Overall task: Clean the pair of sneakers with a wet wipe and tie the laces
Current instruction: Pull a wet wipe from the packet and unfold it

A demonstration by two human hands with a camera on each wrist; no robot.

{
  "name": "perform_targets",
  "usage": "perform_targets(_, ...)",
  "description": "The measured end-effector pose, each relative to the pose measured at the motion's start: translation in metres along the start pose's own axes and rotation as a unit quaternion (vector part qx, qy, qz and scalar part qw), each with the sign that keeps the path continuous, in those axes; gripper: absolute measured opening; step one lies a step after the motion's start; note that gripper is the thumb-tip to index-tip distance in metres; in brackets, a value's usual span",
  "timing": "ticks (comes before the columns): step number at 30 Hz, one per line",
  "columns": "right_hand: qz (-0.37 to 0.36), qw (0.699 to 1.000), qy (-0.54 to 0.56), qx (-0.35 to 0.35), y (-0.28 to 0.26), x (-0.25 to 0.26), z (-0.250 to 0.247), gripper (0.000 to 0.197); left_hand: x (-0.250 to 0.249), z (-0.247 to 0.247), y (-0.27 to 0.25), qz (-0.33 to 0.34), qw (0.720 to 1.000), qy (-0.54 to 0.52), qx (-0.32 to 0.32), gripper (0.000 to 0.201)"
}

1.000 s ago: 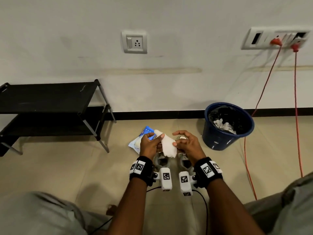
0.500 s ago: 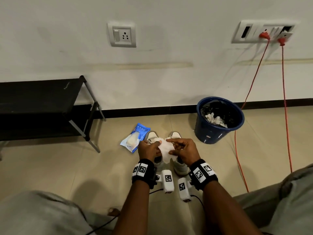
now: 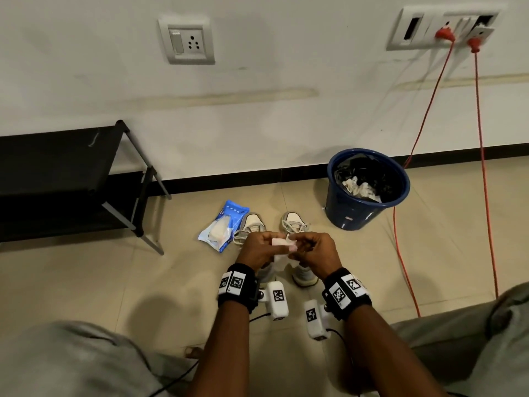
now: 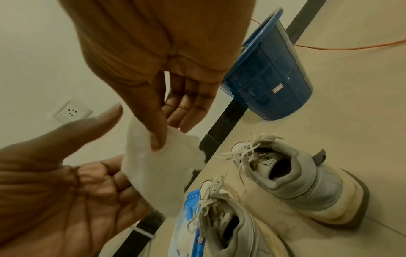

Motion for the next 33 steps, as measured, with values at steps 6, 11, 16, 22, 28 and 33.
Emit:
perform_targets(6,0.014,1.0,0.004,-0.019,0.008,-0.014,-0.005,0.011,0.017,0.0,0.01,0.009,0.972,0.229,0.052,0.037)
perform_targets(11,0.088,0.983,0.161,0.009,0.01,-0.021,-0.006,0.022,0.025,0.004,0.013,-0.057,0.986,0.153,-0.009,0.014)
perform_targets(16,0.149,0.959,0.239,-0.008,0.01,-0.017,0.005,0.01,0.025,-0.003,0.015,-0.107,0.991,0.08,-0.019,0.013)
perform_targets(22,0.187,0.935,0.3,-0.023,0.015,-0.023,0.015,0.011,0.031,-0.005,0.014,-0.163,0.987,-0.004,-0.012,0.031)
perform_targets(28,0.165,0.954,0.252,0.004,0.016,-0.027,0.015,0.009,0.027,0.004,0.024,-0.041,0.999,-0.009,-0.034,0.015)
perform_targets(33,0.184,0.948,0.259,-0.013,0.014,-0.035,0.004,0.027,0.049,0.007,0.033,-0.009,0.994,-0.071,-0.084,0.011)
Point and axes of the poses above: each hand's wrist, its own y-axis towards the middle knuckle, its own z-axis out of the palm, x = y × z, the point moved 5 cm from there along y, towards the middle knuckle, and after that the axes turned 3 degrees about -y, right-handed, at the moved point
